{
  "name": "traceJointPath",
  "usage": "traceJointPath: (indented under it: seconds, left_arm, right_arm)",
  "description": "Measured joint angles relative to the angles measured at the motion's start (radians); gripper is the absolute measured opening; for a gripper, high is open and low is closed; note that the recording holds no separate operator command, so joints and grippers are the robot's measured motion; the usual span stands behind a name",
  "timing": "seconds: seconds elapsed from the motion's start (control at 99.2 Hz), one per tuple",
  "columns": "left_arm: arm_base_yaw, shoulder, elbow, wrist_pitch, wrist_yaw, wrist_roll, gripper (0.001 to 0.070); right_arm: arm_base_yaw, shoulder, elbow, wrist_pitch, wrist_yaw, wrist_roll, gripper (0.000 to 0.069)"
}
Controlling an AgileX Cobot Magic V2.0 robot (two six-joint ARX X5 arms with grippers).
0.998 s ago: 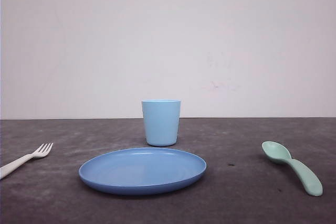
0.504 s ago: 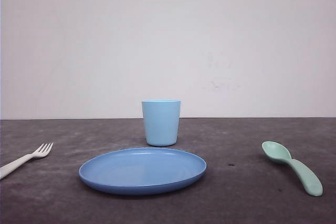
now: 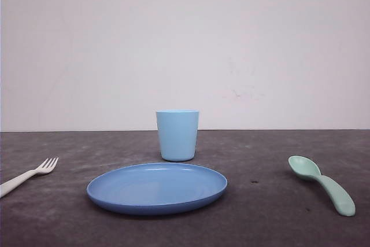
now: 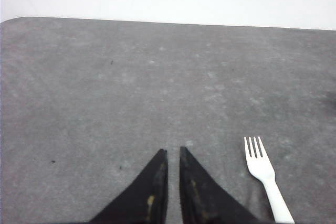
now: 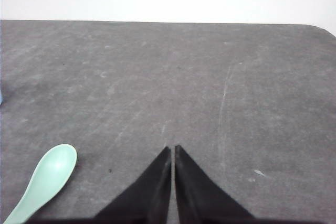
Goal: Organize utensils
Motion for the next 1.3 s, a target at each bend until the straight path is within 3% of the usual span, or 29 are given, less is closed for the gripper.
traceJointPath:
  seconds: [0.957,1.199,1.3]
  left_arm:
    - [0.0,0.0,0.0,0.0,0.001,-0.002,0.0014]
    - [0.0,0.0,0.0,0.008,0.012,-0.087,0.0014]
    - [0.0,0.0,0.001,0.093,0.076,-0.139,0.0014]
  right_arm:
    - [0.0,0.0,0.0,-0.008,-0.017,0.001,0.0014]
    - [0.0,0.0,0.0,0.016,-0.024,0.065,0.0012]
    - [0.0,0.001,0.029,0.014,-0.028,0.164,0.001]
